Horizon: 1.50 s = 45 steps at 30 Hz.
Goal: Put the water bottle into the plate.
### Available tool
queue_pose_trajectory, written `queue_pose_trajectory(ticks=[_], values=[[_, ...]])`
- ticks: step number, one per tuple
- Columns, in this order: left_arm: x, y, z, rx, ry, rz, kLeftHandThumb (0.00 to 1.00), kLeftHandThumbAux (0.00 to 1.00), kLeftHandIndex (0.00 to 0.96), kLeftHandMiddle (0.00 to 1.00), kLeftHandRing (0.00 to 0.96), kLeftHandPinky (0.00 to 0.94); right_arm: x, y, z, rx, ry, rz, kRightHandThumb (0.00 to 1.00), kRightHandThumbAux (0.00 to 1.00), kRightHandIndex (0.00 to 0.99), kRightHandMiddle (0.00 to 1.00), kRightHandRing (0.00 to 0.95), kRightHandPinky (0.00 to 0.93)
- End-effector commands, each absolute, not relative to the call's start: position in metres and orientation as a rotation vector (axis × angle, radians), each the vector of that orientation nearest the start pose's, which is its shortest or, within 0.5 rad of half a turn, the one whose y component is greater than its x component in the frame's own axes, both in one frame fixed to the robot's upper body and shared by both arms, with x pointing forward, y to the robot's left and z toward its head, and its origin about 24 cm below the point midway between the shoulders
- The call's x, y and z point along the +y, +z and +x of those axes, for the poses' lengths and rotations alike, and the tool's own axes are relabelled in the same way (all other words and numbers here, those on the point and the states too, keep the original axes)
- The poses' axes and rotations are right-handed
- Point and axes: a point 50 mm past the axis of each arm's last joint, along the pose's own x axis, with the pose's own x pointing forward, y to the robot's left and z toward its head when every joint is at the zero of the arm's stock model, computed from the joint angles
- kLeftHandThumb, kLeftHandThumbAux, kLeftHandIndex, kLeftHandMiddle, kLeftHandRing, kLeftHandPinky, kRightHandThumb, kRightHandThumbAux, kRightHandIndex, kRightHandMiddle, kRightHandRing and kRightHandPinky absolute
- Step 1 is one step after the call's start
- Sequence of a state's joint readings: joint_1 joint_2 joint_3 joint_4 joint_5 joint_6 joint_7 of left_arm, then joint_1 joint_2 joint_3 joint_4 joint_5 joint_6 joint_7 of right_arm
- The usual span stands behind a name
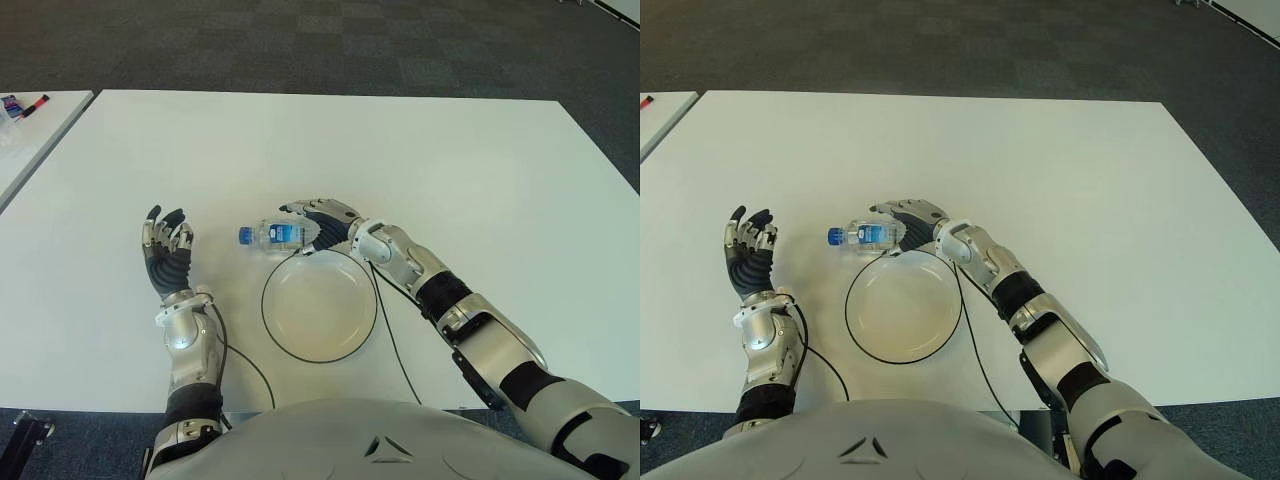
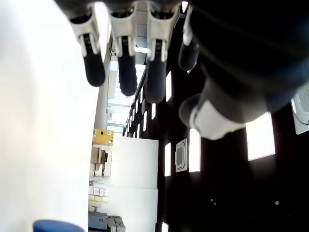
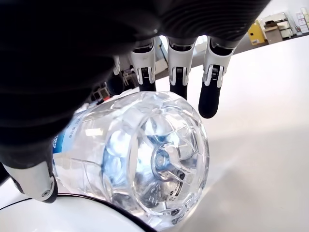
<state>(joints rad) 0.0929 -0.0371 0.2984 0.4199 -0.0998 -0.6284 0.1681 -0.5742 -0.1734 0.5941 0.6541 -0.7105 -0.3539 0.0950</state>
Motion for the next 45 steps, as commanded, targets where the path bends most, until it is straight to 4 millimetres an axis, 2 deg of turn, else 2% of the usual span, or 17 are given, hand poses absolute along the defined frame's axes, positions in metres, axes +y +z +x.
queue_pose_trajectory(ticks=[1, 11, 22, 35, 45], values=[[0.2224, -0.0205, 0.198, -0.112, 0.525, -0.093, 0.565, 0.697, 0.166, 0.31, 0.283, 0.294, -0.0268, 0.0374, 0.3051, -0.348, 0.875, -1.138, 0.3, 0.578, 0.062, 0.162, 0.188, 0.241], [0.2175, -0.0209, 0.1985, -0.115, 0.523, -0.094, 0.577, 0.697, 0.164, 0.308, 0.3, 0.341, -0.0232, 0.0388, 0.3053, -0.352, 0.869, -1.131, 0.307, 0.579, 0.058, 0.135, 0.157, 0.207], [0.216, -0.0202, 0.199, -0.115, 0.52, -0.09, 0.594, 0.688, 0.159, 0.304, 0.309, 0.351, -0.02, 0.041, 0.3056, -0.347, 0.869, -1.122, 0.316, 0.585, 0.041, 0.113, 0.135, 0.196], [0.2136, -0.0182, 0.1986, -0.12, 0.52, -0.09, 0.573, 0.691, 0.161, 0.297, 0.308, 0.346, -0.0193, 0.0423, 0.3043, -0.352, 0.875, -1.112, 0.308, 0.583, 0.044, 0.125, 0.152, 0.224], [0.2131, -0.0178, 0.2009, -0.123, 0.519, -0.091, 0.605, 0.694, 0.156, 0.298, 0.305, 0.337, -0.0195, 0.0426, 0.3031, -0.359, 0.874, -1.104, 0.307, 0.582, 0.056, 0.145, 0.174, 0.24]])
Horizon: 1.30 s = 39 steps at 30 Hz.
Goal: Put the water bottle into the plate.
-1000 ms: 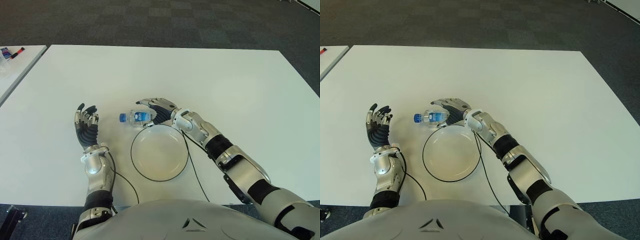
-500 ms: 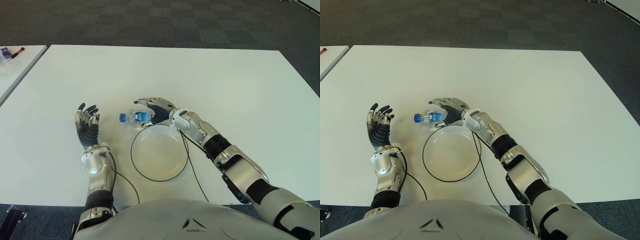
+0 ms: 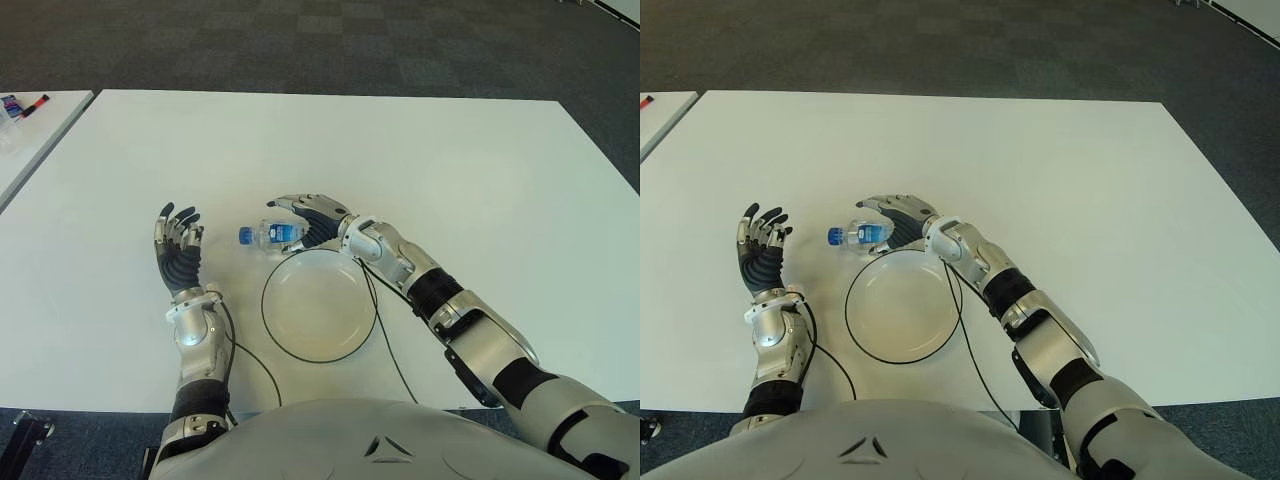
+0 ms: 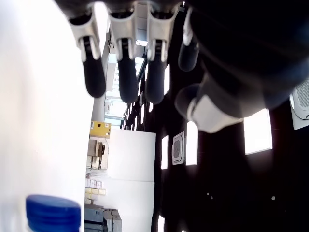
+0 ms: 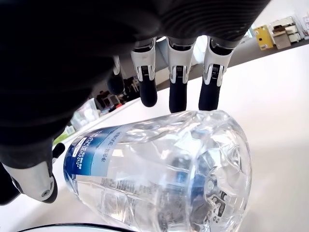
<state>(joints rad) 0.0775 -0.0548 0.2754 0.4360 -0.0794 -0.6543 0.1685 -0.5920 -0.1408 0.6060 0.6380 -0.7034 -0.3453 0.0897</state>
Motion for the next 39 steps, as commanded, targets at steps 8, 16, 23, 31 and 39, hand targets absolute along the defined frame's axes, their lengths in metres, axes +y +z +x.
queue_pose_trajectory(ticks=[8, 16, 23, 31, 39], values=[[0.2123, -0.0167, 0.2011, -0.129, 0.511, -0.073, 0.593, 0.693, 0.158, 0.302, 0.301, 0.331, -0.0203, 0.0422, 0.3036, -0.346, 0.867, -1.121, 0.306, 0.584, 0.058, 0.153, 0.184, 0.249], [0.211, -0.0156, 0.201, -0.134, 0.509, -0.07, 0.581, 0.693, 0.155, 0.295, 0.296, 0.323, -0.0214, 0.0423, 0.3044, -0.337, 0.851, -1.156, 0.308, 0.588, 0.053, 0.151, 0.183, 0.246], [0.2102, -0.0145, 0.2008, -0.138, 0.509, -0.074, 0.574, 0.687, 0.156, 0.303, 0.297, 0.317, -0.0218, 0.0418, 0.3046, -0.334, 0.838, -1.166, 0.312, 0.59, 0.044, 0.153, 0.184, 0.248], [0.2096, -0.0134, 0.2003, -0.142, 0.507, -0.077, 0.568, 0.678, 0.157, 0.295, 0.286, 0.3, -0.0228, 0.0413, 0.3039, -0.331, 0.835, -1.164, 0.311, 0.59, 0.043, 0.151, 0.179, 0.24], [0.2102, -0.0122, 0.2004, -0.149, 0.505, -0.072, 0.564, 0.676, 0.164, 0.301, 0.288, 0.302, -0.0245, 0.0399, 0.3017, -0.331, 0.824, -1.177, 0.299, 0.589, 0.045, 0.162, 0.189, 0.245]])
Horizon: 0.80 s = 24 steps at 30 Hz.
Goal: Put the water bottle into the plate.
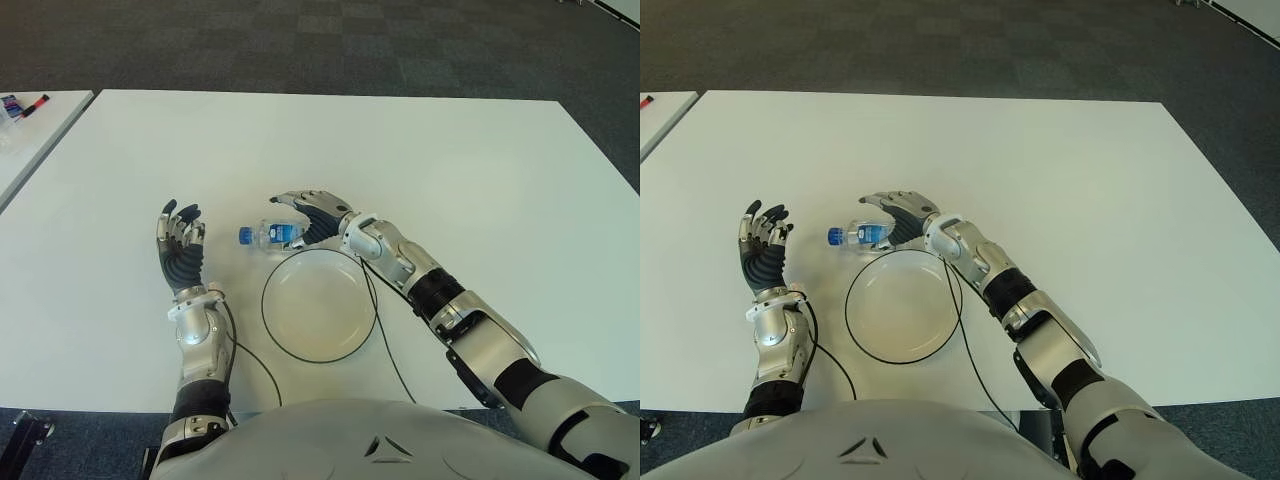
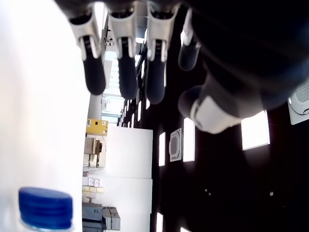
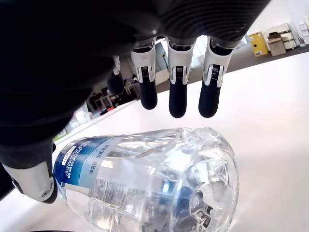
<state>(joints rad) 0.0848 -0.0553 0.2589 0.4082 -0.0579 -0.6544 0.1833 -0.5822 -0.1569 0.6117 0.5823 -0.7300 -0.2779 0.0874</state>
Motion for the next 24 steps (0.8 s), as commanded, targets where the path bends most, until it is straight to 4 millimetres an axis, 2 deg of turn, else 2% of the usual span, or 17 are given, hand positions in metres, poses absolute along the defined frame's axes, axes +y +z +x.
queue_pose_trajectory(ticks=[1, 17, 24], values=[[0.21, -0.012, 0.2, -0.15, 0.504, -0.071, 0.565, 0.676, 0.165, 0.302, 0.29, 0.308, -0.025, 0.039, 0.302, -0.328, 0.821, -1.182, 0.292, 0.588, 0.045, 0.157, 0.183, 0.231], [0.21, -0.009, 0.2, -0.158, 0.493, -0.069, 0.552, 0.665, 0.157, 0.29, 0.286, 0.309, -0.025, 0.028, 0.301, -0.203, 0.771, -1.247, 0.226, 0.569, 0.005, 0.065, 0.093, 0.146], [0.209, -0.008, 0.199, -0.168, 0.49, -0.072, 0.568, 0.652, 0.16, 0.293, 0.287, 0.313, -0.025, 0.025, 0.3, -0.188, 0.75, -1.233, 0.213, 0.562, 0.0, 0.043, 0.075, 0.143]])
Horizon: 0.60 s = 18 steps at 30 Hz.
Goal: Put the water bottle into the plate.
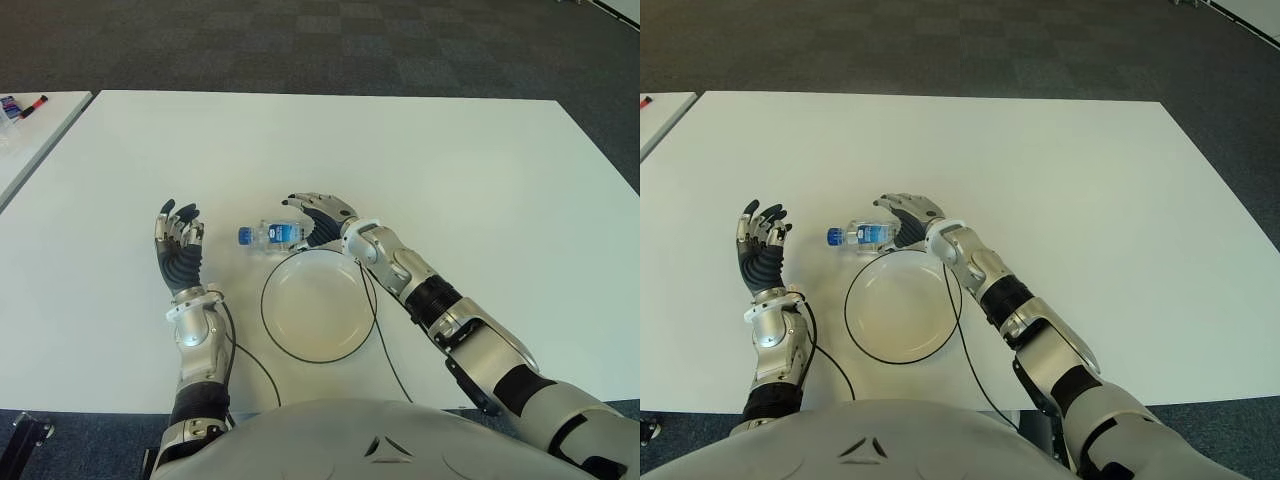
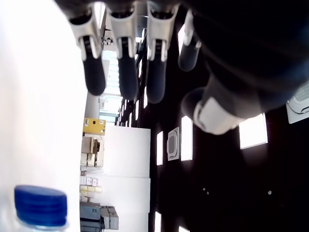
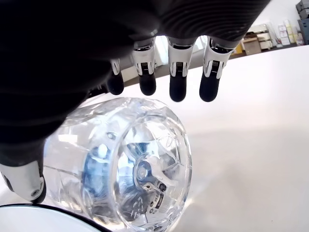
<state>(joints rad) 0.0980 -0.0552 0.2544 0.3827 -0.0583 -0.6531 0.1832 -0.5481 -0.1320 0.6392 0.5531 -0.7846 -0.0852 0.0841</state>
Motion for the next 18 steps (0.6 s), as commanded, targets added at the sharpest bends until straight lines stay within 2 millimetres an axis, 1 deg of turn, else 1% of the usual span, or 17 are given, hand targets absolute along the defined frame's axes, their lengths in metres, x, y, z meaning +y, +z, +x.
queue_pose_trajectory(ticks=[1, 7, 18], values=[[0.2094, -0.0073, 0.199, -0.171, 0.49, -0.073, 0.571, 0.647, 0.16, 0.293, 0.287, 0.313, -0.025, 0.0241, 0.2997, -0.186, 0.748, -1.228, 0.211, 0.561, 0.0, 0.042, 0.073, 0.142], [0.2091, -0.0057, 0.1989, -0.182, 0.492, -0.074, 0.598, 0.64, 0.167, 0.3, 0.292, 0.323, -0.0257, 0.0221, 0.2989, -0.18, 0.739, -1.21, 0.207, 0.555, 0.0, 0.042, 0.073, 0.145], [0.209, -0.0044, 0.1991, -0.185, 0.486, -0.065, 0.585, 0.641, 0.164, 0.3, 0.293, 0.319, -0.0273, 0.0199, 0.2979, -0.179, 0.728, -1.192, 0.213, 0.548, 0.001, 0.065, 0.097, 0.174]])
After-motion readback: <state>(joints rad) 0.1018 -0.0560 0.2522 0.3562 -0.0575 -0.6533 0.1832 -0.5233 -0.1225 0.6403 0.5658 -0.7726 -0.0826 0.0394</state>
